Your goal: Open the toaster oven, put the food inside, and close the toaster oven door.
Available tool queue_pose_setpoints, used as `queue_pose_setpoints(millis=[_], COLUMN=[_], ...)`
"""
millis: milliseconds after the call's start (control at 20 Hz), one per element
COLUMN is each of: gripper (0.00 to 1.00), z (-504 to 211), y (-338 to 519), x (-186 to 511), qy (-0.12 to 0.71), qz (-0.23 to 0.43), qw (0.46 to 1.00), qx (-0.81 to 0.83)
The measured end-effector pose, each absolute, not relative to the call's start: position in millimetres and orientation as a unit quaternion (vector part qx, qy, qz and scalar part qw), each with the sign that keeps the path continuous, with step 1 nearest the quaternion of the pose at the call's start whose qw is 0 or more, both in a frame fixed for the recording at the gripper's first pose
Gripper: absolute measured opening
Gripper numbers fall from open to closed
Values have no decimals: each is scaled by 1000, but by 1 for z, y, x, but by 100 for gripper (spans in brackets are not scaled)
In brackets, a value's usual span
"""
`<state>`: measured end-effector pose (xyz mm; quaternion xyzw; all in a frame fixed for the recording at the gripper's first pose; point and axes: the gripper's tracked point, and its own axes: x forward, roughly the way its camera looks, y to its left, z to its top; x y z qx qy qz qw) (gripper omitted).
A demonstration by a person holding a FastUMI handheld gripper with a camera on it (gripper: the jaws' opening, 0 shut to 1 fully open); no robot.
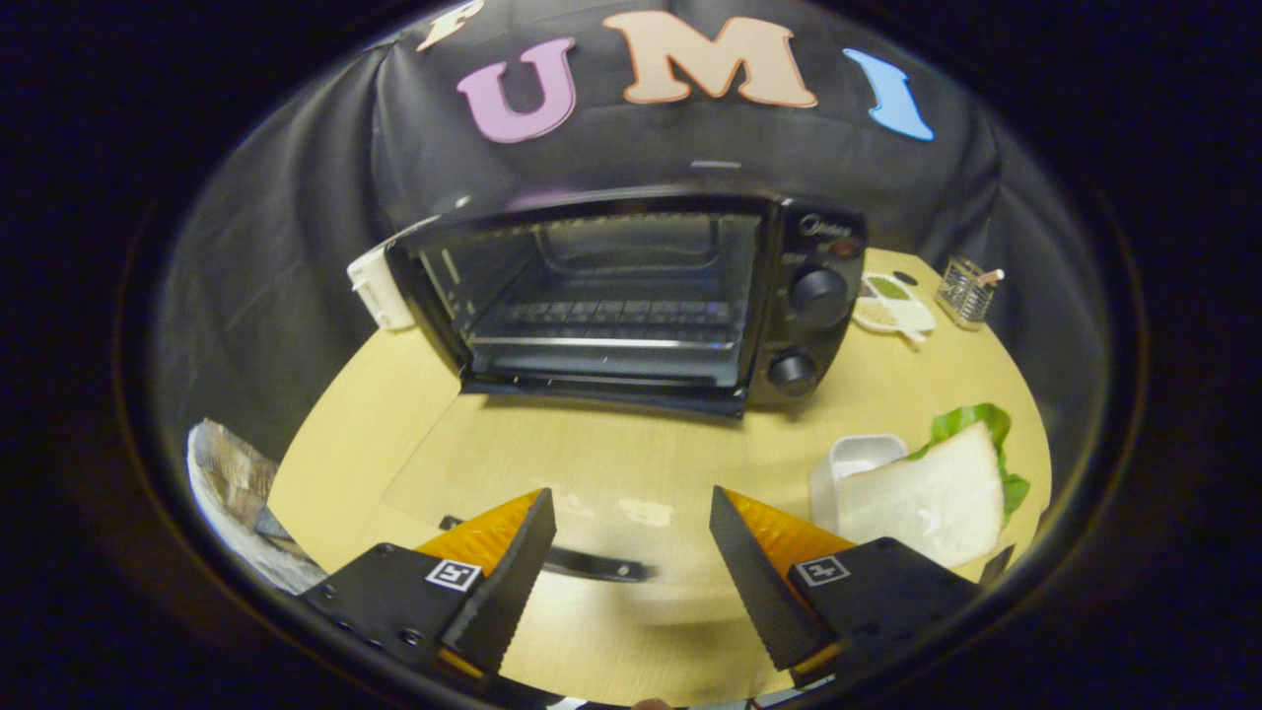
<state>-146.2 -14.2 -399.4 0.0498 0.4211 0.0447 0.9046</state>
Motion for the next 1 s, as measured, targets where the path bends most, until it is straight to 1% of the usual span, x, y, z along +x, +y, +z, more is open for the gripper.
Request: queue_pose_setpoints(millis=[250, 450, 600, 700, 1000], gripper=[99, 99, 99, 99, 98], z=[-352, -337, -340, -349, -393], y=[-90, -163, -208, -226, -238], x=[-106, -100, -108, -117, -151], qy=[359, 333, 333, 342, 396], qz=[-10, -55, -75, -74, -54], qw=[930, 938, 936, 931, 903], qx=[74, 78, 88, 102, 156])
